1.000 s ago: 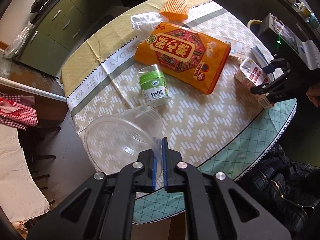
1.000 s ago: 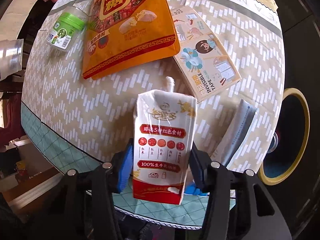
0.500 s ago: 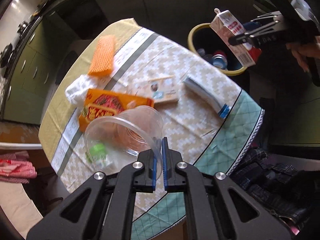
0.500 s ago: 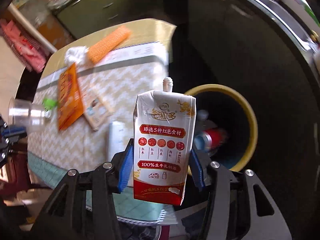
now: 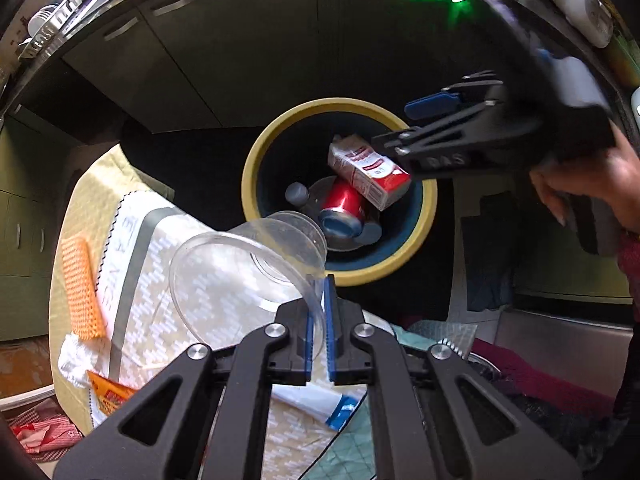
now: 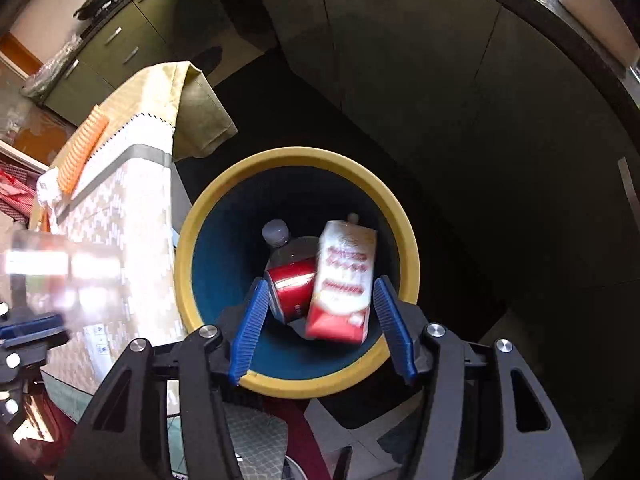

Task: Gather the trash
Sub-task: 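Drop the milk carton into the bin with the right tool while the left tool drops the cup, then grasp the green-lidded jar with the left tool while the right tool grasps the toothpaste tube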

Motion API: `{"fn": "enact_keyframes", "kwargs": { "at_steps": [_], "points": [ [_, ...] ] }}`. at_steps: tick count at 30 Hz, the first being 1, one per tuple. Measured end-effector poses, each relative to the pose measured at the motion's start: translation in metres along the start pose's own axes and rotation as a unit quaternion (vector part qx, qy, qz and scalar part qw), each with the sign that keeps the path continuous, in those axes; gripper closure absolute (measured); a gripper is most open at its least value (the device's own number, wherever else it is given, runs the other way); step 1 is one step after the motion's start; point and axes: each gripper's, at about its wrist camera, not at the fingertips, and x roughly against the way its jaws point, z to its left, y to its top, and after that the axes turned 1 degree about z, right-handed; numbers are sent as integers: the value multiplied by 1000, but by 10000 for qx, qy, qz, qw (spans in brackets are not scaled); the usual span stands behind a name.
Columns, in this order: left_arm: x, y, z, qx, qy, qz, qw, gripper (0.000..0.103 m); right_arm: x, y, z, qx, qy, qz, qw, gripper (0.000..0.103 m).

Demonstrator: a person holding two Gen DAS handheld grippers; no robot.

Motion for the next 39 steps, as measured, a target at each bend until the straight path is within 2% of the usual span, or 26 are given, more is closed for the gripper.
{"fn": "enact_keyframes", "kwargs": {
  "at_steps": [3,8,9,11,13,18,22,26,30,32,34,37,39],
  "points": [
    [-32,25,-5,-4,-62,219,9997,98,24,-22,-12,-46,304,-206,9993,44],
    [-76,50,-7,93,-97,558,9983,97,37,-59,-24,-15,531,-144,9985,43],
    [-81,53,-7,114,-95,598,9981,92,40,-64,-27,-27,546,-133,9984,43],
    [-85,58,-7,119,-5,619,9980,77,45,-71,-30,-38,524,-154,9985,43],
    [-84,62,-6,161,11,573,9982,47,51,-77,-29,-74,498,-212,9985,43],
    [-53,45,5,171,32,351,9992,45,73,-85,-29,-125,367,-443,9983,43],
    [-2,0,31,378,67,92,9992,45,88,-86,-25,-70,301,-531,9981,43],
    [37,-70,73,806,290,-1,9963,45,94,-82,-11,102,281,-558,9980,43],
    [60,-153,116,1360,550,-15,9892,32,91,-74,15,348,269,-502,9978,43],
    [59,-193,138,1694,637,67,9835,29,88,-71,35,509,325,-444,9972,43],
    [51,-230,164,2128,749,192,9740,29,81,-67,58,720,365,-364,9961,43],
    [35,-270,205,2655,950,415,9585,30,73,-64,96,1067,393,-239,9932,43],
    [21,-288,229,3036,906,582,9467,30,68,-65,121,1281,402,-145,9908,43]
  ]
}}
